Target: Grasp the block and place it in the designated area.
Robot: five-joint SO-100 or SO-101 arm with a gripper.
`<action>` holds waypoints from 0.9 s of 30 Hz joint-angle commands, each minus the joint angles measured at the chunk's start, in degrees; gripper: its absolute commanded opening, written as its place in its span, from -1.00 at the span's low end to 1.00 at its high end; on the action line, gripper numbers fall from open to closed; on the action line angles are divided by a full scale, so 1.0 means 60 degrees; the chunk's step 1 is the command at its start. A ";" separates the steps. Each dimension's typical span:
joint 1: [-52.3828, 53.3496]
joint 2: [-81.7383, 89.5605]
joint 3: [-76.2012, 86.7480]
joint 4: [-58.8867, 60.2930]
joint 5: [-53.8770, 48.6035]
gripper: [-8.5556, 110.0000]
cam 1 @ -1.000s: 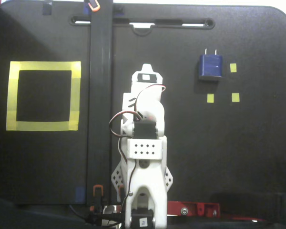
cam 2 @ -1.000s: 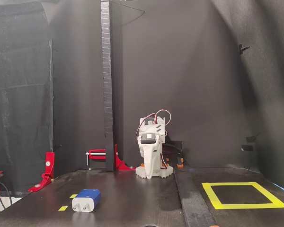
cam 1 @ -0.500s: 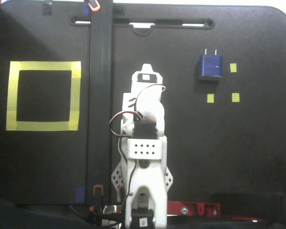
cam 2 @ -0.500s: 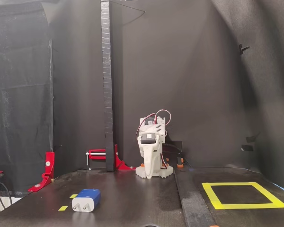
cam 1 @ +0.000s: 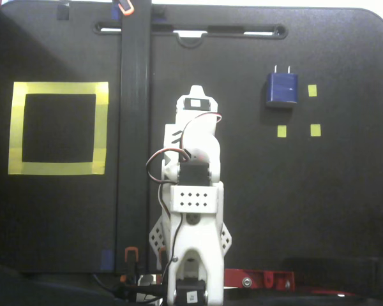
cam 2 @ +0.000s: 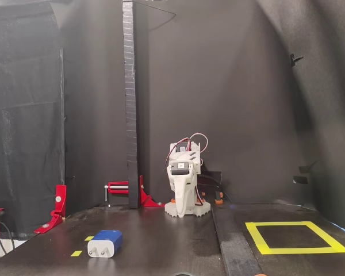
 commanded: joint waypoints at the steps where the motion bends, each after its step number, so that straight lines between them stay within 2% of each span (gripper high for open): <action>1: 0.0029 0.0088 0.0059 0.0015 0.0073 -0.85; 19: 0.0029 0.0088 0.0059 0.0015 0.0088 -0.86; 22: 0.0029 0.0088 0.0059 -0.0703 0.0015 -0.86; 27: 0.0015 0.0088 0.0059 -0.3003 0.0015 -0.86</action>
